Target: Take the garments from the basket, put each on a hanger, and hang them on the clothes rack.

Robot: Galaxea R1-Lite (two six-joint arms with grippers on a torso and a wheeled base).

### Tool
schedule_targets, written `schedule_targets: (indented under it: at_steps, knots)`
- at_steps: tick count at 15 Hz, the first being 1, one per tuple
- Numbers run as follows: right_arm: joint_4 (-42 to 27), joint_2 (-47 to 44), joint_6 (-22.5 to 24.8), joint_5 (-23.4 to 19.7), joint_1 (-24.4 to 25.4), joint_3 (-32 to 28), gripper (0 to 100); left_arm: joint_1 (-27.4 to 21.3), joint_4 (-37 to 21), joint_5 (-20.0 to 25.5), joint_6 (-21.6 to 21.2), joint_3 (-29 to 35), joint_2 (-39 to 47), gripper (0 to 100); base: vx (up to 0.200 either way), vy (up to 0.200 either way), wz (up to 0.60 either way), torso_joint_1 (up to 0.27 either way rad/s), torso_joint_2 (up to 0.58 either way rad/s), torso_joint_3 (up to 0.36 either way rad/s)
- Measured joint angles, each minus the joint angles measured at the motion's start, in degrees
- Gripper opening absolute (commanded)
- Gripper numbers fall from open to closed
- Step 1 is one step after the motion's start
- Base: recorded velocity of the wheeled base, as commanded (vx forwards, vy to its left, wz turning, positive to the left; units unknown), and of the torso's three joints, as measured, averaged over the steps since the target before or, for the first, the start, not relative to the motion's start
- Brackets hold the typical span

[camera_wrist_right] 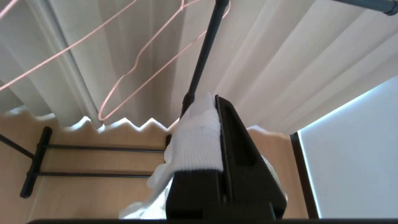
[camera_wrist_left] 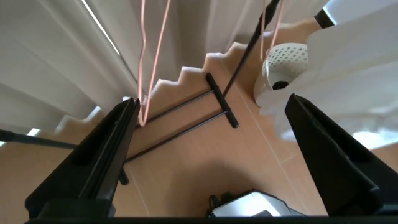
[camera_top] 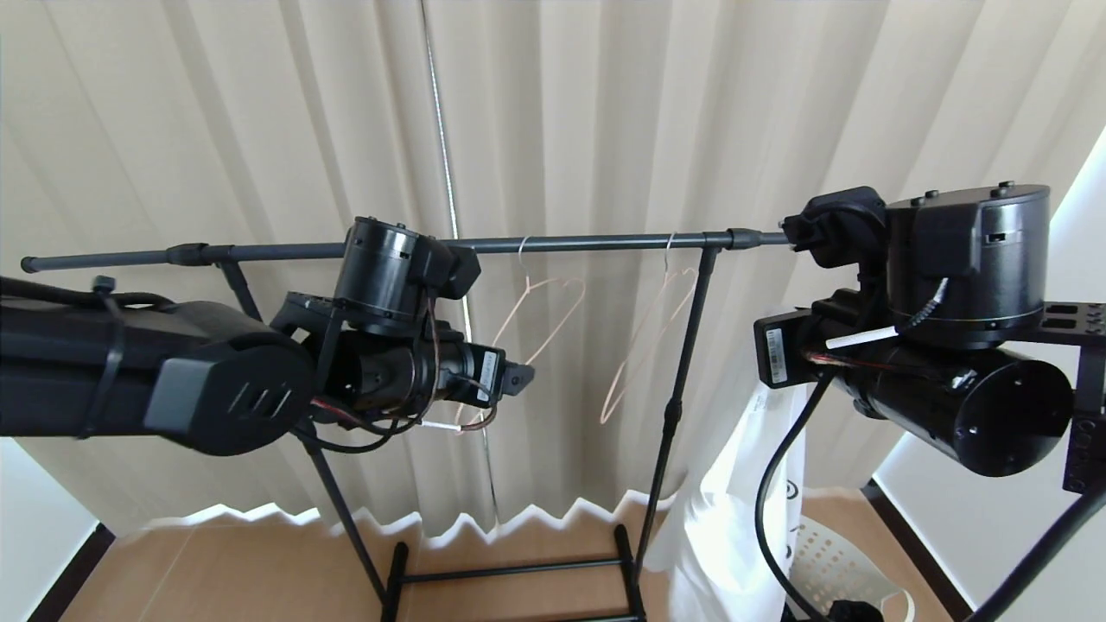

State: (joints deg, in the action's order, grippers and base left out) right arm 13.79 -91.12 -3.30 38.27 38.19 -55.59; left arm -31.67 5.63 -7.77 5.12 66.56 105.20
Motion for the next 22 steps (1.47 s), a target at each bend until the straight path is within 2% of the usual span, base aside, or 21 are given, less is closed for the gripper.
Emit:
schedule_targets:
  at_steps: [2,6,13,16,22]
  knots:
    - [0.04,1.57,1.23,-0.17,0.01,0.60,0,2.12,0.72,-0.17,-1.33,4.50,4.77,100,0.000,0.000,0.00,0.000,0.00,0.000]
    - [0.06,2.54,1.48,-0.30,0.01,0.79,0,5.39,1.18,0.05,-6.64,12.02,12.91,100,0.000,0.000,0.00,0.000,0.00,0.000]
    - [0.15,2.79,2.30,-0.30,-0.07,0.71,0,6.16,1.54,0.24,-7.74,28.72,27.90,100,0.000,0.000,0.00,0.000,0.00,0.000]
    - [0.17,2.79,2.33,-0.30,-0.13,0.79,0,6.34,1.56,0.22,-7.57,32.20,31.29,100,0.000,0.000,0.00,0.000,0.00,0.000]
    - [0.17,2.67,2.33,-0.30,-0.16,0.83,0,6.90,1.61,0.16,-7.12,33.07,33.94,100,0.000,0.000,0.00,0.000,0.00,0.000]
